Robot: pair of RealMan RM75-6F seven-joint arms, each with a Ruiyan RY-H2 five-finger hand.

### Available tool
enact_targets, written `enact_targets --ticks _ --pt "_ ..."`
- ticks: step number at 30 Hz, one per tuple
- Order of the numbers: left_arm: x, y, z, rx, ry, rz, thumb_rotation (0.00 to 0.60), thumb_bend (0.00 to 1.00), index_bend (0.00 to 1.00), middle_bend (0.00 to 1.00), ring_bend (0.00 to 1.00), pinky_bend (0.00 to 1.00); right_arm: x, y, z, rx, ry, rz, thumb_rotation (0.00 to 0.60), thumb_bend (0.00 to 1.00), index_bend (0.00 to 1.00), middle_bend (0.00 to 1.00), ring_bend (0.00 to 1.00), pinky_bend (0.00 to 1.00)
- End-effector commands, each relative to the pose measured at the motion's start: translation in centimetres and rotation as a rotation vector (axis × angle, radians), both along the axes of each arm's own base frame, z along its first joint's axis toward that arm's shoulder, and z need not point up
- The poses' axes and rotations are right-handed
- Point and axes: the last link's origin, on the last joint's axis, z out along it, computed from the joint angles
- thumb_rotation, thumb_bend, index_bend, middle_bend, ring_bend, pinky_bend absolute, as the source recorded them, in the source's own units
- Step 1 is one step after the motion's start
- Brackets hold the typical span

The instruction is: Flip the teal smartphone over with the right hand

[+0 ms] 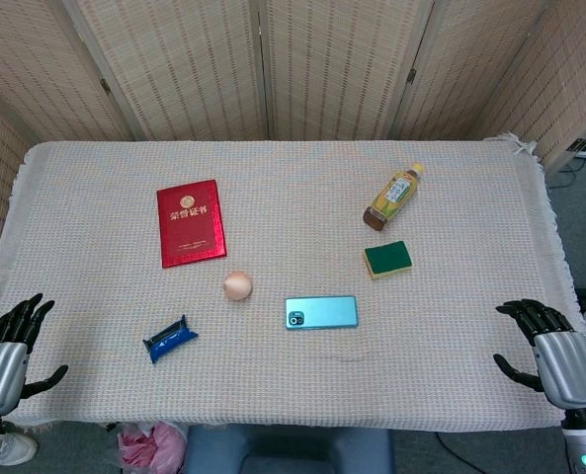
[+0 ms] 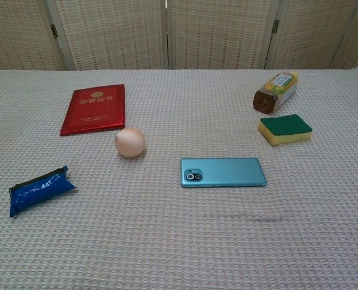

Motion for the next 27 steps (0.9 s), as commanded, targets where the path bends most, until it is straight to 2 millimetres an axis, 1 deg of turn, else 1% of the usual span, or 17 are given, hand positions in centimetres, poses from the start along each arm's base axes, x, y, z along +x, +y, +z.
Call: enact_targets --ticks 1,11,16,20,27 --pt "0.0 0.1 0.1 0.011 -0.002 -0.001 0.6 0.2 0.1 0.05 0.05 0.14 0.1 0.0 0.0 -0.003 -0.002 0.003 0.6 0.14 0.26 0.25 0.2 0.25" --pt "0.0 0.0 0.2 0.03 -0.007 -0.006 0.6 0.2 0.1 0.05 0.05 0.14 0.2 0.2 0.0 0.001 -0.014 0.005 0.6 0.14 0.26 0.25 0.2 0.25" --pt "0.0 0.1 0.2 0.045 0.0 -0.009 0.6 0.2 0.1 0.05 0.05 0.14 0.4 0.0 -0.6 0.018 -0.017 0.006 0.6 0.16 0.26 0.25 0.2 0.25" --pt "-0.1 0.1 0.2 0.042 -0.001 -0.01 0.6 0.2 0.1 0.05 0.05 0.14 1.1 -0.9 -1.8 0.067 -0.02 0.032 0.6 0.17 0.26 0.25 0.2 0.25" --pt "-0.3 -0.3 0.1 0.035 -0.009 -0.008 0.6 0.2 0.1 0.05 0.05 0.14 3.7 -3.9 -6.4 0.218 -0.036 0.096 0.6 0.16 0.26 0.25 0.2 0.25"
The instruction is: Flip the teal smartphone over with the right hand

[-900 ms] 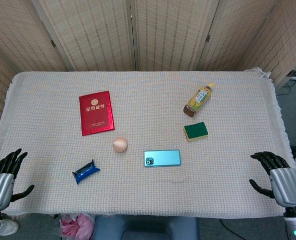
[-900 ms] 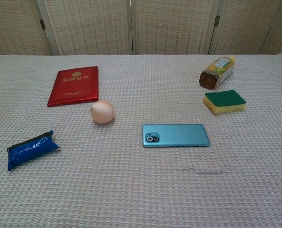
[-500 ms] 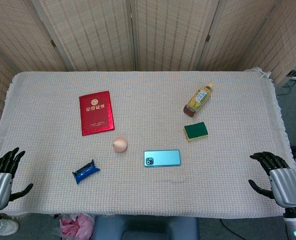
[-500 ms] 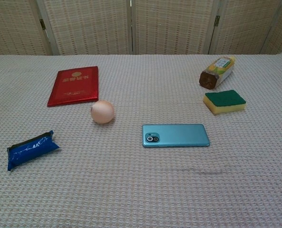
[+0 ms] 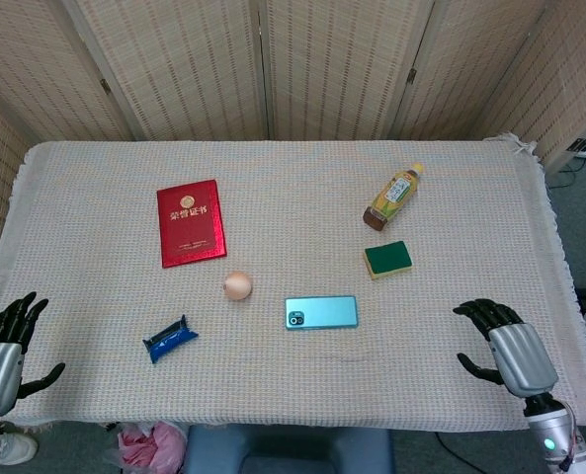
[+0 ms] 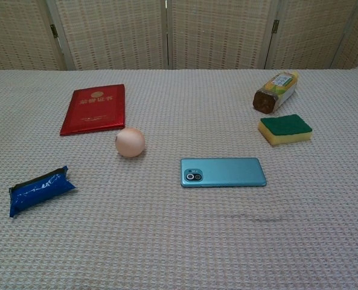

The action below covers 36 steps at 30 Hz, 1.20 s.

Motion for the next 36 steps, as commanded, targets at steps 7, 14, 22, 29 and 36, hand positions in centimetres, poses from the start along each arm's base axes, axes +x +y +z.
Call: enact_targets --ticks 7,14,22,29,36 --pt "-0.3 -0.4 0.3 -0.001 -0.006 0.005 0.6 0.2 0.1 0.05 0.05 0.14 4.9 -4.8 -6.8 0.163 -0.003 0.104 0.6 0.16 0.26 0.25 0.2 0.25" --pt "-0.6 -0.6 0.5 0.003 -0.006 0.011 0.6 0.2 0.1 0.05 0.05 0.14 7.2 -7.5 -10.7 0.24 0.019 0.125 0.6 0.19 0.26 0.24 0.19 0.25" --pt "-1.2 -0.7 0.7 0.004 -0.001 0.027 0.6 0.2 0.1 0.05 0.05 0.14 9.1 -9.7 -15.1 0.282 0.063 0.124 0.6 0.19 0.26 0.24 0.19 0.25" --pt "-1.6 -0.8 0.8 -0.001 0.001 0.042 0.6 0.2 0.1 0.05 0.05 0.14 9.7 -10.4 -17.0 0.299 0.092 0.11 0.6 0.18 0.26 0.24 0.17 0.25" --pt "-1.9 -0.7 0.9 0.001 0.001 0.045 0.6 0.2 0.1 0.05 0.05 0.14 10.2 -11.0 -18.2 0.306 0.128 0.11 0.6 0.16 0.26 0.24 0.17 0.25"
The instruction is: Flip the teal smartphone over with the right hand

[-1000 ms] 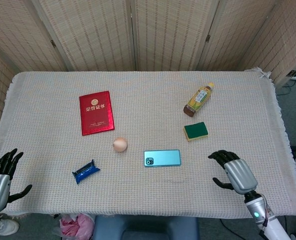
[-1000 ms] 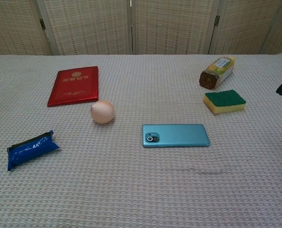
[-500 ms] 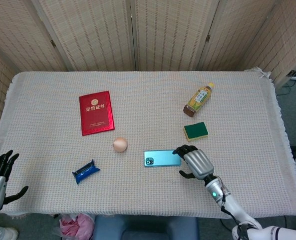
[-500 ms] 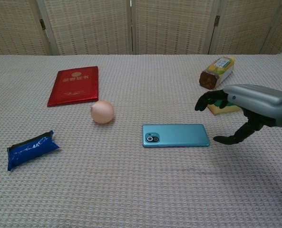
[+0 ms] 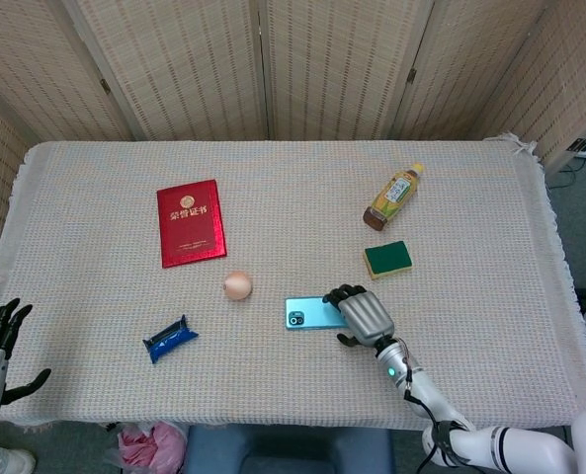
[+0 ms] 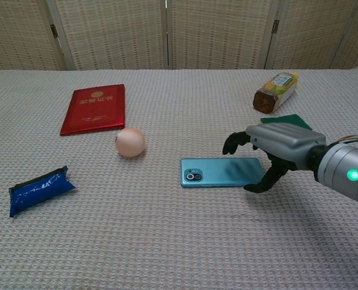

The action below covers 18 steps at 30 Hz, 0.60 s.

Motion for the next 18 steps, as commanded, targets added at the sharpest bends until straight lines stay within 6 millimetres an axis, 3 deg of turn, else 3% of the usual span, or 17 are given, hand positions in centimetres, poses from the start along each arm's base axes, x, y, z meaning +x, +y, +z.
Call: enact_targets --ticks 1,7,18 --pt "0.0 0.0 0.0 0.0 -0.001 -0.001 0.6 0.2 0.1 0.05 0.05 0.14 0.1 -0.2 -0.5 0.003 0.016 0.002 0.6 0.15 0.26 0.24 0.17 0.25" --pt "-0.2 0.0 0.0 0.0 -0.003 0.004 0.6 0.2 0.1 0.05 0.05 0.14 0.6 -0.5 -1.4 0.012 0.029 0.005 0.6 0.1 0.26 0.24 0.17 0.25" --pt "-0.6 0.0 0.1 0.004 -0.003 0.011 0.6 0.2 0.1 0.05 0.05 0.14 1.1 -0.9 -2.3 0.019 0.066 0.017 0.6 0.13 0.26 0.24 0.17 0.25"
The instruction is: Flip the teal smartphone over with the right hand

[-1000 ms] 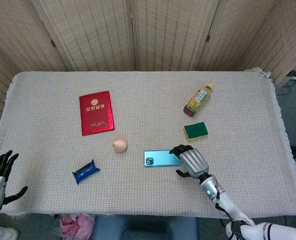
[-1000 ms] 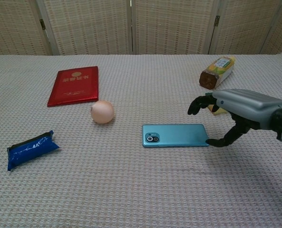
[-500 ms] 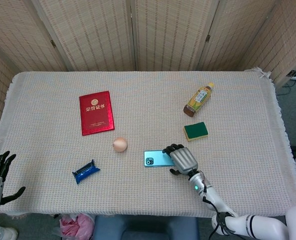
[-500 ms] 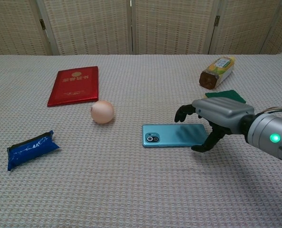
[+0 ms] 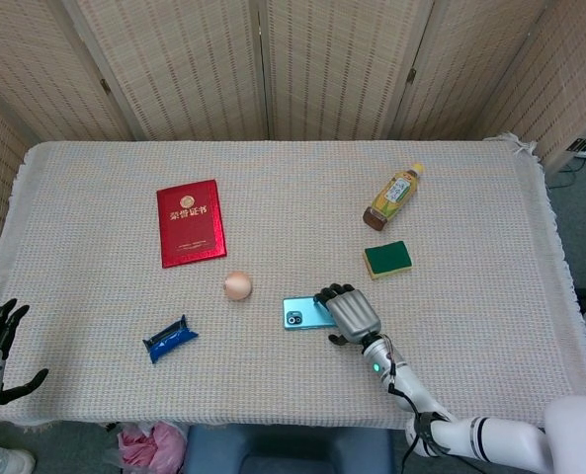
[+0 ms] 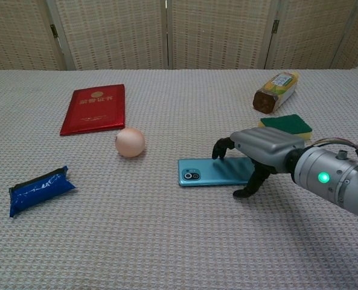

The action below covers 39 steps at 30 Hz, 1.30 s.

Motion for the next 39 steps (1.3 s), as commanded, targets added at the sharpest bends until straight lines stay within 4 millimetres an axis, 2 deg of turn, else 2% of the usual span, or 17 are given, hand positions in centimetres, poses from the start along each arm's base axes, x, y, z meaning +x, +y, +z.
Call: enact_targets --ticks 1,12,19,22,30,35,39 --pt "-0.1 0.0 0.0 0.0 0.0 0.001 0.6 0.2 0.1 0.04 0.05 0.14 0.0 0.0 -0.1 0.002 0.006 0.0 0.6 0.15 0.26 0.25 0.17 0.25" --pt "-0.2 0.0 0.0 0.0 0.001 0.006 0.6 0.2 0.1 0.04 0.05 0.14 0.1 -0.5 -0.7 0.001 0.02 -0.005 0.6 0.26 0.3 0.29 0.17 0.25" --pt "-0.2 0.0 0.0 0.002 0.004 0.007 0.6 0.2 0.1 0.04 0.05 0.14 0.1 -1.0 -0.8 0.001 0.019 -0.005 0.6 0.48 0.34 0.32 0.17 0.25" --pt "-0.2 0.0 0.1 0.004 0.004 0.008 0.6 0.2 0.1 0.04 0.05 0.14 0.2 -1.3 -0.6 0.003 0.01 -0.011 0.6 0.54 0.34 0.32 0.17 0.25" --pt "-0.3 0.0 0.2 0.007 0.006 0.013 0.6 0.2 0.1 0.04 0.05 0.14 0.4 -1.6 1.0 0.06 -0.04 -0.06 0.6 0.66 0.36 0.34 0.21 0.25" --pt "-0.4 0.0 0.3 0.009 0.006 0.017 0.6 0.2 0.1 0.04 0.05 0.14 0.2 -1.7 2.9 0.112 -0.029 -0.09 0.6 0.68 0.37 0.35 0.22 0.25" --pt "-0.4 0.1 0.1 0.006 0.004 0.015 0.6 0.2 0.1 0.04 0.05 0.14 0.4 -2.8 3.8 0.086 -0.029 -0.108 0.6 0.67 0.37 0.35 0.22 0.25"
